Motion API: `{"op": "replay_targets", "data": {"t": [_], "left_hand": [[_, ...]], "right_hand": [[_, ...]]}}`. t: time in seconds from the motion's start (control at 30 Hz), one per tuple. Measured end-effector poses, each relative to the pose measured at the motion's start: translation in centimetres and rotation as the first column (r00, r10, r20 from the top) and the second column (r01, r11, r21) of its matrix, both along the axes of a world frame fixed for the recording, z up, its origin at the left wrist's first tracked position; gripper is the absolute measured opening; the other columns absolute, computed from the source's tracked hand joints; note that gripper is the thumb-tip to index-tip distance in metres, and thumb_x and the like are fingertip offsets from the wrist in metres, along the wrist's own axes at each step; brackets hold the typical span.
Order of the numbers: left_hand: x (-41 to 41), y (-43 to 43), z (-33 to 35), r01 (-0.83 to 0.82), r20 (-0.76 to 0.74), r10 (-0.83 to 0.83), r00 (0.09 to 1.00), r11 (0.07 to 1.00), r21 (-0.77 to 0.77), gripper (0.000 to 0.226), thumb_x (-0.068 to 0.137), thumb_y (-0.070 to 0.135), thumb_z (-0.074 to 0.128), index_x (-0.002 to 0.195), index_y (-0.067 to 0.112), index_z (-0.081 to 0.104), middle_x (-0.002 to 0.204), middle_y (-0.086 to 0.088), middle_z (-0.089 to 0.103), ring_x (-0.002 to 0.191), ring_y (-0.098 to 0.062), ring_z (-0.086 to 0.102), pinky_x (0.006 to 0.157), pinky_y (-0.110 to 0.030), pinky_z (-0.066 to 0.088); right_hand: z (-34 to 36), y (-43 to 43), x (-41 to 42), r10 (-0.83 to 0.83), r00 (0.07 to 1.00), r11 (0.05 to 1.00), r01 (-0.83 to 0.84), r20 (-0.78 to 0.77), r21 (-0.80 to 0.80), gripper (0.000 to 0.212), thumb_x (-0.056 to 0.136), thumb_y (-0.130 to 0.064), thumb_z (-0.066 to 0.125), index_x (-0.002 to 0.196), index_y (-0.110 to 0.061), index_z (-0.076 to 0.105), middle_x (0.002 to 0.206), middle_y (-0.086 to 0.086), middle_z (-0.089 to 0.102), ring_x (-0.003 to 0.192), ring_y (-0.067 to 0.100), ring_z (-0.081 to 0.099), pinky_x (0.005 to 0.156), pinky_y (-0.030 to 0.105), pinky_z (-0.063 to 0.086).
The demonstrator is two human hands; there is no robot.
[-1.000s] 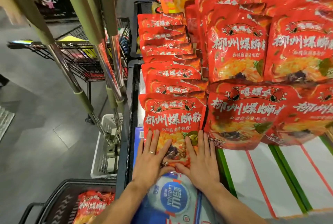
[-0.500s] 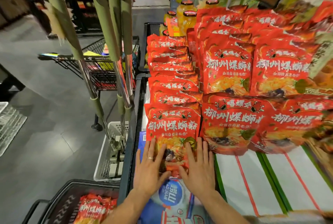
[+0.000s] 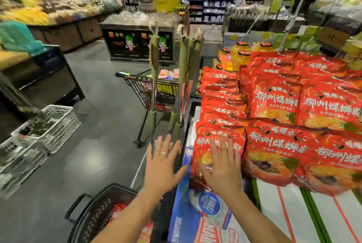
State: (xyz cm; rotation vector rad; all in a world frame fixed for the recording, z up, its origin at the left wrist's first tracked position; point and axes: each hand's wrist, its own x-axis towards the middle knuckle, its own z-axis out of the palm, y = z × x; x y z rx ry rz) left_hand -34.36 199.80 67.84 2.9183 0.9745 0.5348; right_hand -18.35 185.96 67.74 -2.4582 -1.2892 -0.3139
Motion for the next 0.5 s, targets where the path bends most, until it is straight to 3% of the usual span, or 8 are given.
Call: {"op": "replay_targets", "data": {"t": [0.07, 0.17, 0.23, 0.4, 0.5], "left_hand": [[-2.8, 1.3, 1.6, -0.045, 0.024, 0.045, 0.999, 0.999, 0.024, 0.082, 0.079, 0.07, 0.045, 0.148, 0.027, 0.048, 0.159, -0.01, 0.037, 0.146, -0.037, 0.035, 0.113, -0.058, 0.02], [-8.1, 3.5, 3.4, -0.103, 0.036, 0.101, 0.994, 0.994, 0.04, 0.081, 0.081, 0.072, 0.043, 0.148, 0.027, 0.048, 0.159, -0.009, 0.038, 0.147, -0.036, 0.033, 0.113, -0.061, 0.029], [-12.7, 4.9, 4.0, -0.128, 0.044, 0.126, 0.991, 0.99, 0.053, 0.08, 0.083, 0.072, 0.04, 0.148, 0.026, 0.049, 0.158, -0.01, 0.04, 0.146, -0.036, 0.034, 0.111, -0.063, 0.032], [-25.0, 8.6, 3.6, -0.168, 0.054, 0.165, 0.985, 0.984, 0.055, 0.08, 0.085, 0.073, 0.036, 0.149, 0.025, 0.047, 0.157, -0.011, 0.04, 0.147, -0.036, 0.032, 0.113, -0.058, 0.018], [-31.1, 10.3, 2.4, -0.188, 0.02, 0.187, 0.982, 0.982, 0.002, 0.082, 0.085, 0.074, 0.035, 0.151, 0.026, 0.043, 0.16, -0.011, 0.036, 0.149, -0.036, 0.028, 0.115, -0.061, 0.022]], "right_hand": [[1.8, 1.8, -2.7, 0.023, 1.0, 1.0, -0.023, 0.021, -0.01, 0.079, 0.079, -0.061, 0.044, 0.146, -0.02, 0.046, 0.156, 0.015, 0.036, 0.143, 0.039, 0.032, 0.112, 0.054, 0.022], [3.5, 4.4, -7.7, 0.07, 0.997, 0.998, -0.07, 0.036, 0.0, 0.08, 0.082, -0.065, 0.042, 0.151, -0.024, 0.033, 0.161, 0.012, 0.027, 0.146, 0.036, 0.028, 0.113, 0.052, 0.015], [4.2, 6.0, -11.8, 0.086, 0.995, 0.996, -0.086, 0.058, -0.008, 0.08, 0.084, -0.065, 0.04, 0.152, -0.024, 0.033, 0.162, 0.011, 0.025, 0.146, 0.036, 0.026, 0.113, 0.052, 0.015], [3.8, 9.5, -22.7, 0.07, 0.997, 0.998, -0.069, 0.033, -0.014, 0.082, 0.082, -0.065, 0.038, 0.151, -0.022, 0.04, 0.16, 0.011, 0.03, 0.147, 0.038, 0.026, 0.112, 0.058, 0.03], [2.5, 10.5, -28.0, 0.072, 0.997, 0.996, -0.072, -0.001, -0.047, 0.082, 0.083, -0.066, 0.037, 0.153, -0.023, 0.035, 0.163, 0.01, 0.023, 0.15, 0.036, 0.019, 0.114, 0.058, 0.025]]}}
